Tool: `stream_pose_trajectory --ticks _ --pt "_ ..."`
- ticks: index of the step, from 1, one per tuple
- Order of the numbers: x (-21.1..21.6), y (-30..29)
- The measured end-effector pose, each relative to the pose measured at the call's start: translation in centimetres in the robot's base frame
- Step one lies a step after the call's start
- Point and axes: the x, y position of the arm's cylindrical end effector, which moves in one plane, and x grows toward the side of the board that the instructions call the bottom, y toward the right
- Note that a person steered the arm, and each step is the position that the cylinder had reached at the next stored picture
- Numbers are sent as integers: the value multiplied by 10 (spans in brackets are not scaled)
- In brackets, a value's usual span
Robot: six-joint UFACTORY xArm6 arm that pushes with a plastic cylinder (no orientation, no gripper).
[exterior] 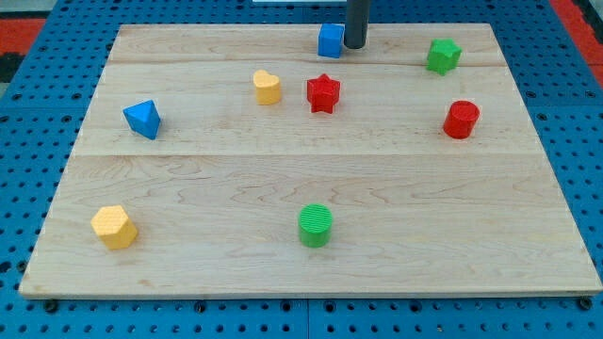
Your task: Move the blue cube to the top center
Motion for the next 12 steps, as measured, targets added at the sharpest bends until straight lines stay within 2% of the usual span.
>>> stream_pose_trajectory --ticks 2,6,9,12 --pt "-18 1" --pt "-3 1" --pt "-4 -31" --pt "-9 -34"
